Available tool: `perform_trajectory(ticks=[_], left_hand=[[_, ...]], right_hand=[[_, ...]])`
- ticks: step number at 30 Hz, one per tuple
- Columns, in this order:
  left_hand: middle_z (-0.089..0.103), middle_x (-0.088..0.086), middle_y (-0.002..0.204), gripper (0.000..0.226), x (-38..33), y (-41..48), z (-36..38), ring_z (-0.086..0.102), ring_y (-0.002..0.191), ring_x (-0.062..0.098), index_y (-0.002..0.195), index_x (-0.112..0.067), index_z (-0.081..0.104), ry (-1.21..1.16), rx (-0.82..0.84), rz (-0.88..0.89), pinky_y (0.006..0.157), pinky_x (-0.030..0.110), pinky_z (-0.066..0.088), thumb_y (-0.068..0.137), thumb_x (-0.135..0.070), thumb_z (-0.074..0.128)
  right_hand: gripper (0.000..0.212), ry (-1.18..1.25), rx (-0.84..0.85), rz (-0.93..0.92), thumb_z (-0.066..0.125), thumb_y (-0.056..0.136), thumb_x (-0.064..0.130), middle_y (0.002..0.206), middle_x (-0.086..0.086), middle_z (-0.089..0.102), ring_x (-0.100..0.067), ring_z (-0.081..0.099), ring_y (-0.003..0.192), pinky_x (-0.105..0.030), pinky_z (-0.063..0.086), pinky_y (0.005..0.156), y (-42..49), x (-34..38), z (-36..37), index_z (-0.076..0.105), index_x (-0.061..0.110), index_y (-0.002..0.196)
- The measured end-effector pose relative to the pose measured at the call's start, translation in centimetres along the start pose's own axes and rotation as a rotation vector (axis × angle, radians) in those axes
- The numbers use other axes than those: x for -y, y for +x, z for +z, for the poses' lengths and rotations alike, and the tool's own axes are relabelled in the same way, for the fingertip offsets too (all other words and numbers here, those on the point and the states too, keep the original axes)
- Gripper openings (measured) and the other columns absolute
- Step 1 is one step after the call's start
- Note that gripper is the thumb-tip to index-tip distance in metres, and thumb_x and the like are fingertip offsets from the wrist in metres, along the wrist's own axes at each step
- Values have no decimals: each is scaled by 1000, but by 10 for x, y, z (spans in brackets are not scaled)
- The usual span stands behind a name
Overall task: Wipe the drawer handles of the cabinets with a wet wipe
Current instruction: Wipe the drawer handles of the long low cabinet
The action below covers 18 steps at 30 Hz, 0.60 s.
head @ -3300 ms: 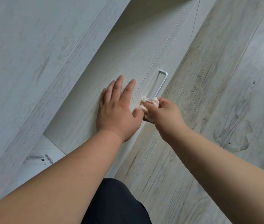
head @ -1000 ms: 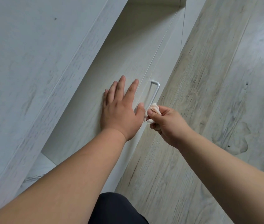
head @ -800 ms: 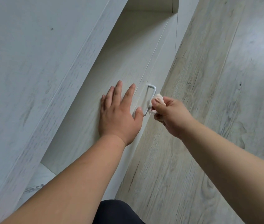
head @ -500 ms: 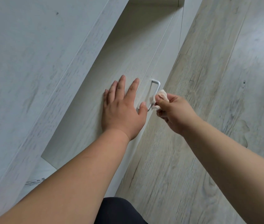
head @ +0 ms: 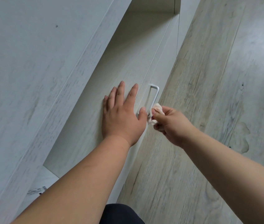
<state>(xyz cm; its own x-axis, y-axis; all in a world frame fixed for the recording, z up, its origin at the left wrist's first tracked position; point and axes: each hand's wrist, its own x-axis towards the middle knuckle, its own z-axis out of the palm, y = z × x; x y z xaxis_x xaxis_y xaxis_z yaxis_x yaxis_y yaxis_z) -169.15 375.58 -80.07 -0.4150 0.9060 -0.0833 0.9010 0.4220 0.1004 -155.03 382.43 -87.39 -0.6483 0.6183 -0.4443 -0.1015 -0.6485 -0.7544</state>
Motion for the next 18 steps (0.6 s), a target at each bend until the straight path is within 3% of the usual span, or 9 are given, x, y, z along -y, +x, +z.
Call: perform_trajectory(ticks=[3,9,13,18], left_hand=[[-4,-2,175,73,0,1,1,-4,160,21,165,-41,6,-1,1,-1,130,47,0,101,-51,41],[-3,-2,175,73,0,0,0,-4,160,21,165,-41,7,-1,0,-5,130,47,0,101,-51,41],[-5,-3,175,73,-1,1,-1,-5,160,20,165,-41,5,-2,14,-9,130,47,-1,102,-51,40],[-3,-3,175,72,1,0,-1,-4,160,20,164,-42,7,-5,10,-2,131,47,1,99,-54,33]], right_hand=[[17,-9,-118,-55,58,105,13,76,-6,62,-11,50,62,-23,43,61,15,19,-7,70,4,97],[23,-71,-104,-42,57,105,15,79,-8,60,-11,50,63,-23,45,63,7,15,-3,67,-6,106],[18,-65,-210,-115,58,105,15,77,-4,62,-9,53,63,-25,46,65,18,29,-5,70,0,103],[21,-194,-152,-91,57,105,15,78,-4,66,-9,56,65,-29,48,69,6,18,-1,72,-1,104]])
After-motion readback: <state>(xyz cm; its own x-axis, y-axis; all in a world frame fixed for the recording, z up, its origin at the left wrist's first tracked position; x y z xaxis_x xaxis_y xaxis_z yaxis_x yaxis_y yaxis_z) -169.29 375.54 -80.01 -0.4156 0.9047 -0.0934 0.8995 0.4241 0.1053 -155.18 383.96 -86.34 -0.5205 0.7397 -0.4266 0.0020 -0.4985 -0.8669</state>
